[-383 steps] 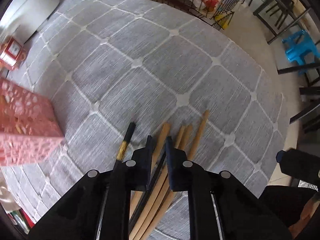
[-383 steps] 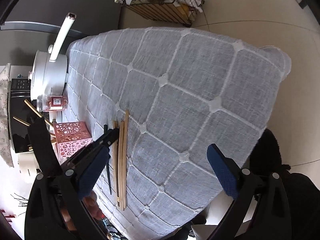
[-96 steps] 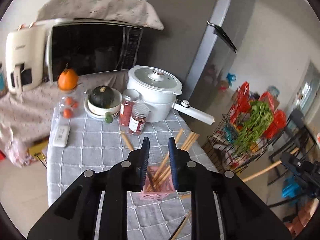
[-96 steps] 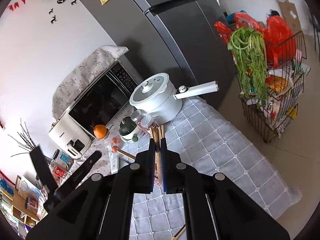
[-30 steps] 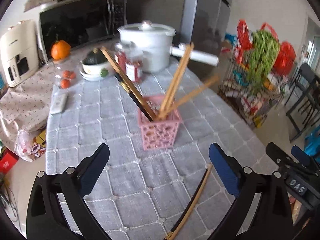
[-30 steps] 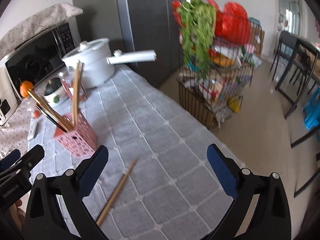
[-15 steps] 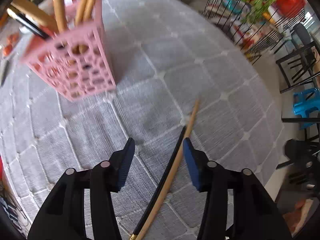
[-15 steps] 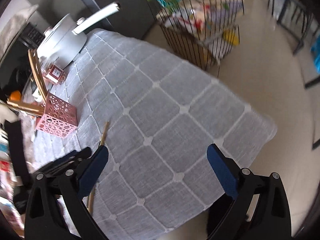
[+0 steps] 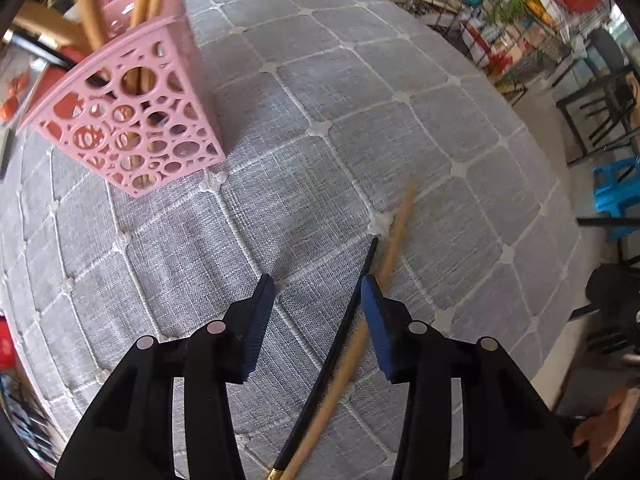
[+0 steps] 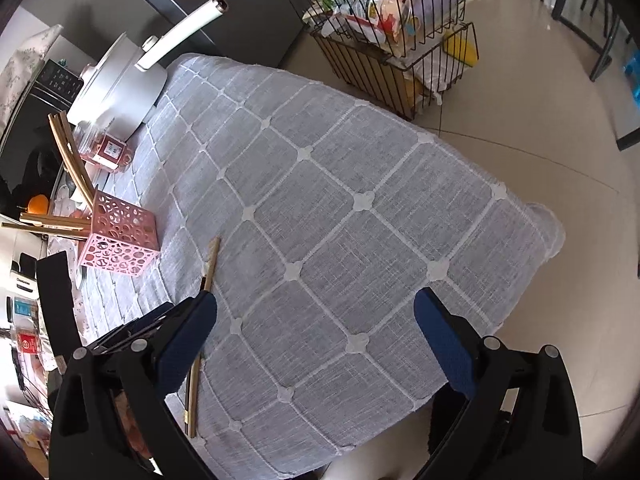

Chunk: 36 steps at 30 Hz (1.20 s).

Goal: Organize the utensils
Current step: 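Grasp another black chopstick from the cloth with the left gripper, then drop the black chopstick into the holder with the left gripper while the right grasps a wooden chopstick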

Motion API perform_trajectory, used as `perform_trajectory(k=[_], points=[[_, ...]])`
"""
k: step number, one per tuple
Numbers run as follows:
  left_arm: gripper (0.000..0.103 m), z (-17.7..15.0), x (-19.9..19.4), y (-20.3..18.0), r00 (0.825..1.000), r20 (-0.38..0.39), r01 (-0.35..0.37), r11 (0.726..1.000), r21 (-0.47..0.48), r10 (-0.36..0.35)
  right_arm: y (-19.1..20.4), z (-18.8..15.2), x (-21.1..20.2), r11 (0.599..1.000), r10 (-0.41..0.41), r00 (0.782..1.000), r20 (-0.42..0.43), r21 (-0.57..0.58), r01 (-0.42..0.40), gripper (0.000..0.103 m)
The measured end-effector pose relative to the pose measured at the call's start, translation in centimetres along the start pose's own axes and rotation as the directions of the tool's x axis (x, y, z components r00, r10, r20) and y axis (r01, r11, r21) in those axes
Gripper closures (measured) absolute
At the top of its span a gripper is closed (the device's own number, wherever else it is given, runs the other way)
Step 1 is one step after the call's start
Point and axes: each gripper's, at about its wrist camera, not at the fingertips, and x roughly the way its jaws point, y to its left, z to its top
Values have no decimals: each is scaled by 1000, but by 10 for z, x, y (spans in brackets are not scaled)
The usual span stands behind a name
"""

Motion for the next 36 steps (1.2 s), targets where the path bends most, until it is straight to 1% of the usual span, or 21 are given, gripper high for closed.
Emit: perform_trajectory(k=[1, 4, 5, 7, 8, 9, 11, 12, 16, 20, 24, 25, 26, 27, 28, 29, 30, 31, 32, 33, 36], points=[[59, 0, 1, -3, 1000, 2, -16, 1000, 16, 16, 0, 0, 1, 1000, -2, 1000, -3, -1, 2, 7], [65, -2, 4, -16, 995, 25, -97, 991, 93, 95, -1, 0, 1, 1000, -9, 1000, -2, -1, 9, 7], [73, -3, 4, -21, 995, 36, -100, 988, 116, 97, -1, 0, 2, 1000, -11, 1000, -1, 0, 11, 7], [85, -4, 4, -26, 996, 43, -87, 986, 141, 82, 0, 1, 3, 1000, -14, 1000, -4, 2, 14, 7], [90, -5, 4, -28, 996, 50, -83, 985, 150, 76, 1, 2, 5, 1000, -14, 1000, -8, 6, 14, 7], [91, -6, 4, -27, 996, 53, -72, 987, 145, 65, 2, 3, 7, 1000, -14, 1000, -13, 10, 14, 7], [98, -6, 4, -19, 998, 55, -44, 993, 113, 38, 10, 5, 13, 1000, -4, 1000, -25, 16, 4, 7], [98, -7, 2, -14, 998, 57, -29, 995, 96, 24, 13, 6, 15, 1000, 1, 1000, -27, 16, 0, 7], [100, -20, -15, 12, 995, 92, -33, 998, 46, 28, 39, 7, 32, 1000, 12, 999, -48, -21, -13, 7], [100, -36, -50, 35, 986, 164, -29, 1000, -7, 30, 69, 3, 58, 998, 27, 994, -108, -61, -33, 12], [100, -49, -84, 58, 971, 234, -24, 998, -52, 36, 98, -1, 85, 994, -13, 989, -146, -105, -3, 22], [100, -52, -90, 64, 968, 247, -24, 998, -56, 37, 103, -2, 90, 994, -29, 989, -145, -111, 13, 21], [100, -55, -97, 69, 964, 261, -31, 998, -63, 46, 110, -5, 91, 991, -64, 992, -111, -128, 49, 22], [100, -58, -102, 71, 961, 271, -33, 997, -70, 51, 116, -8, 93, 987, -71, 993, -96, -148, 56, 30], [100, -60, -106, 74, 959, 279, -35, 996, -79, 55, 125, -11, 96, 980, -99, 992, -79, -179, 83, 31], [100, -62, -110, 77, 956, 287, -34, 996, -86, 57, 130, -14, 96, 973, -126, 991, -50, -201, 114, 44], [99, -63, -112, 80, 954, 293, -35, 995, -92, 60, 137, -19, 97, 958, -165, 986, -15, -239, 157, 61], [99, -65, -114, 82, 952, 299, -34, 995, -98, 62, 144, -24, 99, 937, -204, 979, 26, -284, 203, 68], [99, -67, -117, 85, 950, 307, -30, 994, -104, 61, 146, -27, 99, 929, -213, 976, 42, -299, 216, 84], [99, -70, -122, 88, 946, 321, -22, 994, -110, 57, 145, -29, 98, 930, -203, 978, 45, -303, 207, 91], [99, -76, -140, 95, 930, 365, 0, 993, -118, 44, 134, -28, 85, 960, -114, 993, 22, -253, 116, 97]])
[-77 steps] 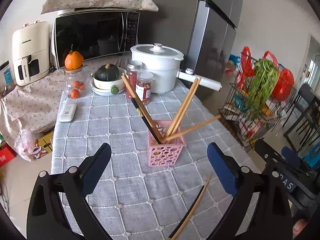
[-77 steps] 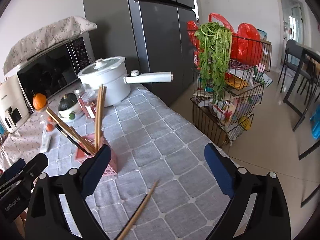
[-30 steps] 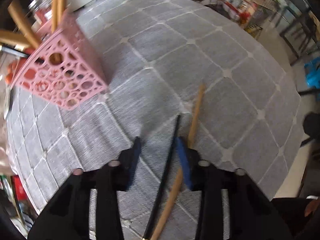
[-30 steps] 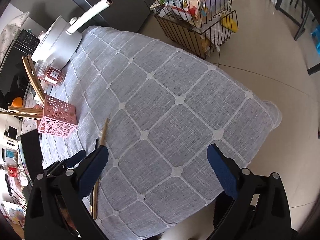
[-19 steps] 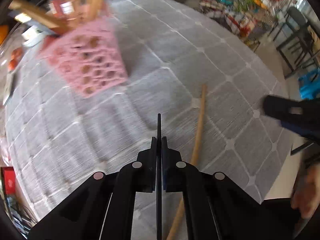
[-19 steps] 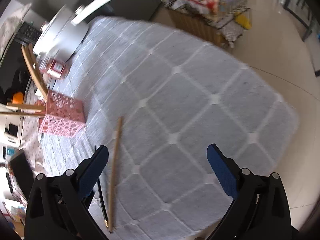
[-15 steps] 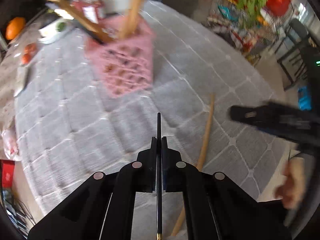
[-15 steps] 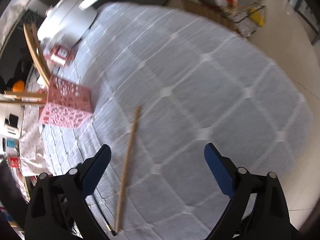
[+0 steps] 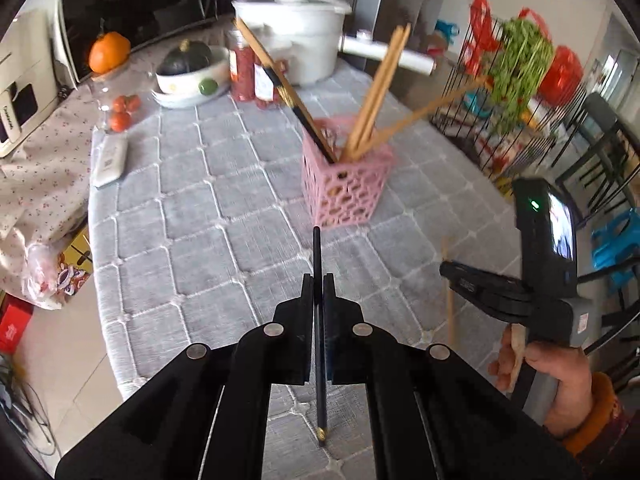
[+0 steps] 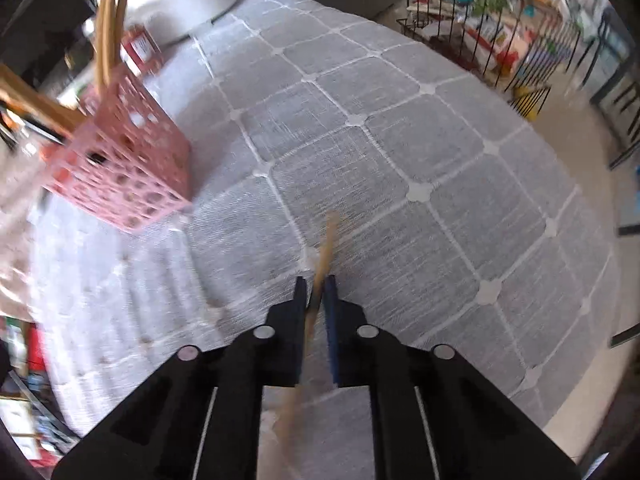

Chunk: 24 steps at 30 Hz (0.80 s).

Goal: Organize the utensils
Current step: 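Drop the black chopstick into the holder with the left gripper while the right grasps a wooden chopstick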

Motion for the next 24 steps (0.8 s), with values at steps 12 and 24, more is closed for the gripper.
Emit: perform_trajectory(k=[12, 24], points=[[100, 6, -59, 8, 989, 149, 34, 998, -52, -26, -37, -27, -133, 983, 181, 954, 238, -17, -182, 97], [100, 83, -116, -19, 951, 310, 27, 999, -40, -13, -43, 40, -245, 954, 288, 864, 414, -42, -298, 97]])
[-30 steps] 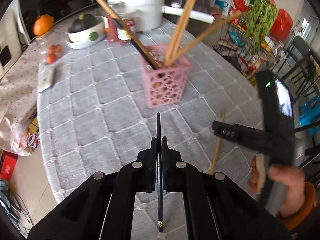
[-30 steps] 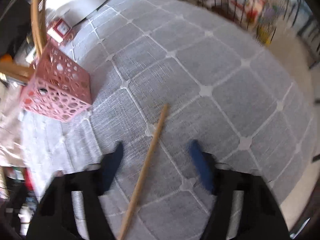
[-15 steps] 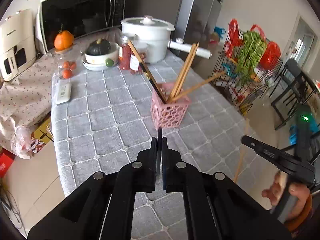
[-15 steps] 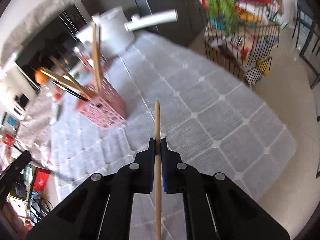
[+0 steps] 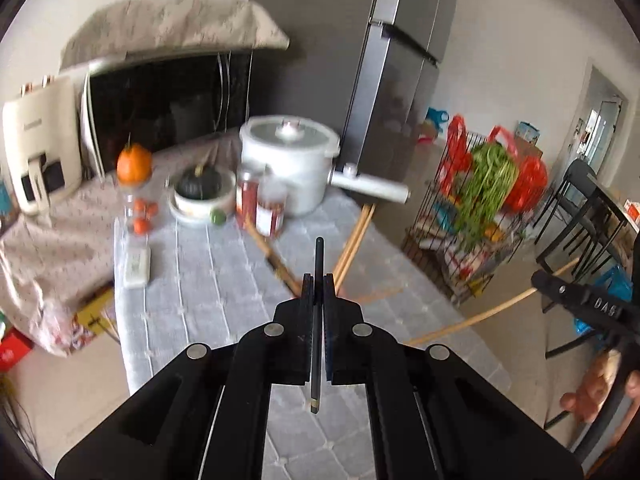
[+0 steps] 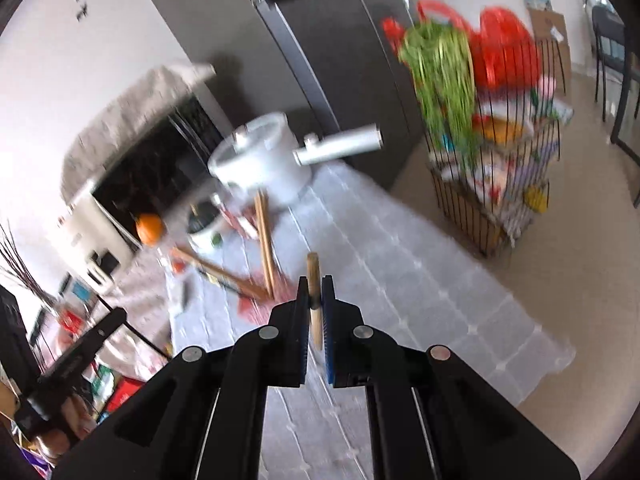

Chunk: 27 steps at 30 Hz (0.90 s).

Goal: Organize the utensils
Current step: 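Drop the black chopstick into the holder with the left gripper while the right grasps a wooden chopstick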

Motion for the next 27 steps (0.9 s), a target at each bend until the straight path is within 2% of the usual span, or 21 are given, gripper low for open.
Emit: perform_trajectory(k=[5, 8, 11, 13, 15, 16, 21, 27], points=[[100, 32, 3, -9, 999, 45, -11, 1000, 6, 11, 7, 47, -11, 1000, 19, 997, 75, 12, -20, 97], [100, 45, 17, -13, 998, 52, -30, 999, 16, 29, 13, 67, -10, 1000, 30, 995, 98, 3, -30, 97], [99, 52, 42, -13, 999, 20, -34, 999, 9, 33, 22, 81, -3, 999, 38, 994, 106, -9, -37, 97], [98, 49, 67, -13, 998, -41, -41, 999, 14, 42, 29, 87, 4, 999, 43, 993, 106, -22, -40, 97], [89, 44, 79, -10, 996, -81, -43, 999, -2, 43, 35, 91, 9, 999, 49, 994, 101, -28, -46, 97], [77, 43, 79, -6, 997, -75, -38, 999, -23, 37, 38, 91, 11, 998, 53, 994, 97, -30, -50, 97], [69, 40, 57, 13, 999, 2, -33, 996, -87, 33, 57, 97, 23, 996, 71, 994, 85, -53, -67, 97], [63, 21, 46, 43, 1000, 10, -19, 982, -189, 21, 81, 91, 42, 993, 65, 997, 47, -103, -60, 97]])
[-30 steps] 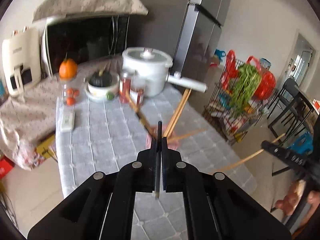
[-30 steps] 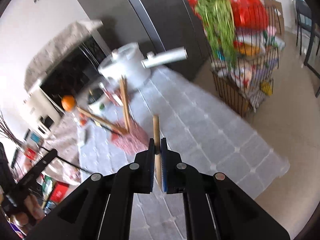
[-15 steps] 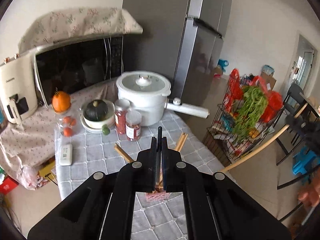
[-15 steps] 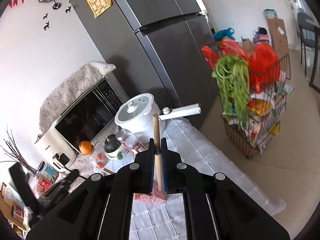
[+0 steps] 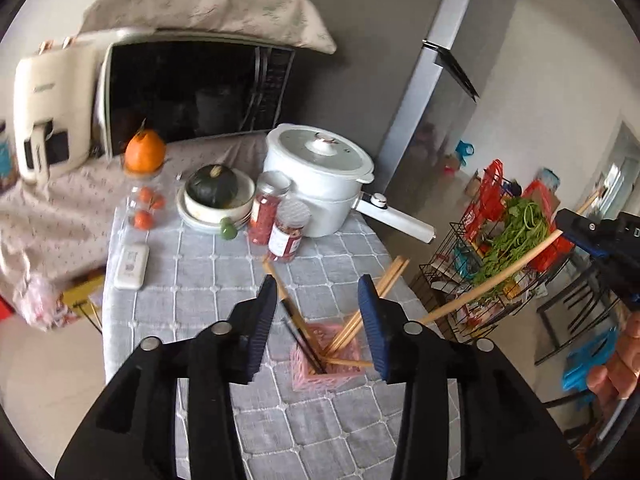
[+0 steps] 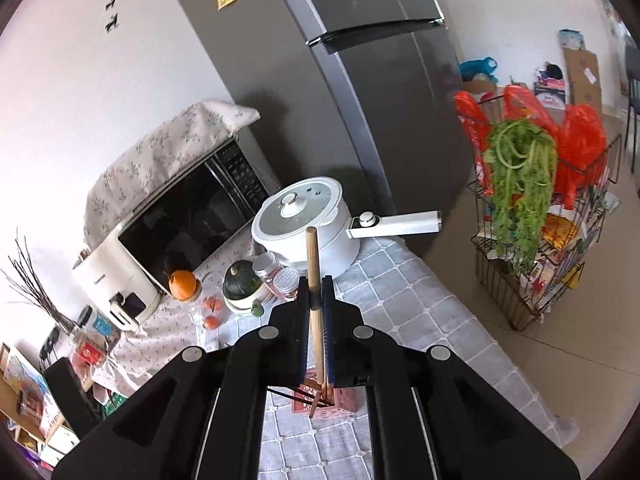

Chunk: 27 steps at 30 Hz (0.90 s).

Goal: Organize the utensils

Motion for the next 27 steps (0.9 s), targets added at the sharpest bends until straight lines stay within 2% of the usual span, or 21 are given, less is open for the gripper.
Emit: perform_trajectory(k=[7, 10, 12, 14, 16, 17, 20, 23, 27], points=[[63, -15, 13, 25, 999, -47, -8, 999, -52, 5, 20, -16, 36, 998, -42, 998, -53, -45, 40, 97], [63, -15, 12, 27, 999, -37, -6, 999, -54, 4, 24, -24, 55, 997, -51, 996, -66, -53, 48, 97], [60, -14, 7, 27, 1000, -11, -23, 999, -40, 23, 28, -33, 68, 997, -52, 996, -67, -63, 48, 97], [47, -14, 0, 28, 999, 19, -48, 998, -34, 49, 30, -41, 79, 997, -40, 996, -81, -72, 35, 96], [39, -13, -6, 29, 996, 52, -65, 997, -35, 67, 35, -51, 87, 996, -16, 994, -106, -87, 7, 93], [37, -13, -10, 29, 994, 68, -79, 996, -29, 81, 38, -53, 88, 996, -9, 994, -110, -95, -2, 90], [21, -14, -25, 26, 981, 135, -138, 990, -7, 138, 44, -59, 78, 995, 10, 996, -88, -102, -19, 77], [9, -17, -33, 23, 975, 161, -158, 987, 8, 155, 41, -61, 62, 995, 6, 999, -49, -94, -10, 66], [7, -25, -42, 15, 966, 184, -192, 981, 26, 184, 26, -73, 38, 995, -50, 999, 4, -90, 50, 52]])
